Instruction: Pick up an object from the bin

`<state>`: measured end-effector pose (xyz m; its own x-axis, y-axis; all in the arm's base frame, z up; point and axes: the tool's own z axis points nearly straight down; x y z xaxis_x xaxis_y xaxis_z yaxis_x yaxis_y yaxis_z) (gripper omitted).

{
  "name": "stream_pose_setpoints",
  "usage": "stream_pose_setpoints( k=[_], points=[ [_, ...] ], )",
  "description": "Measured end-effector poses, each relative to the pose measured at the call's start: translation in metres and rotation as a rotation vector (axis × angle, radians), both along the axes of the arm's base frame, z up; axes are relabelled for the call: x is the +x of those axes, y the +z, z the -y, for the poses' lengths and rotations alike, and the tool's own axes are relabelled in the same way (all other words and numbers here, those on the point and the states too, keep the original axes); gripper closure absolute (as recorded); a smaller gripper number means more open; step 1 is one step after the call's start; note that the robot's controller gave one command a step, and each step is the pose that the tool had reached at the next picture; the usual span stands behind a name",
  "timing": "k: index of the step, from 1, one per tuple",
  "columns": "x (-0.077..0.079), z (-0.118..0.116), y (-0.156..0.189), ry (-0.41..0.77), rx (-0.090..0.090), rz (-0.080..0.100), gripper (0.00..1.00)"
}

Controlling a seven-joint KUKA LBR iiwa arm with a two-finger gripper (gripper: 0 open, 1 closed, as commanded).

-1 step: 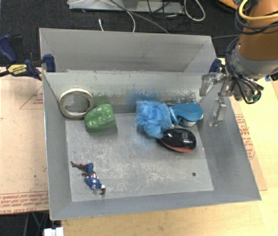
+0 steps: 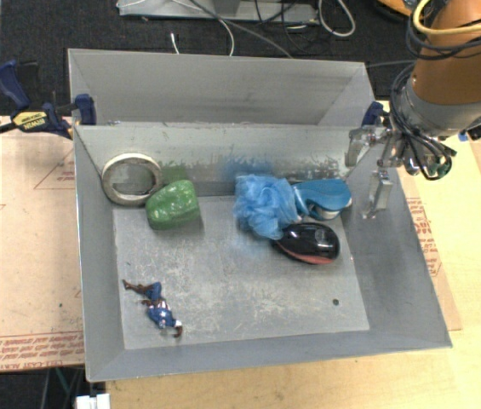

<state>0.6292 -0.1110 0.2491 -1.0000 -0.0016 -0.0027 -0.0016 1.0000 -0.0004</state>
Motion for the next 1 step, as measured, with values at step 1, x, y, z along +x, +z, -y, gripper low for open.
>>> stream_pose_setpoints(
  k=[1],
  points=[
    [-0.0061,-0.0576,-0.1034,0.005,0.003,-0.005,0.0]
  ],
)
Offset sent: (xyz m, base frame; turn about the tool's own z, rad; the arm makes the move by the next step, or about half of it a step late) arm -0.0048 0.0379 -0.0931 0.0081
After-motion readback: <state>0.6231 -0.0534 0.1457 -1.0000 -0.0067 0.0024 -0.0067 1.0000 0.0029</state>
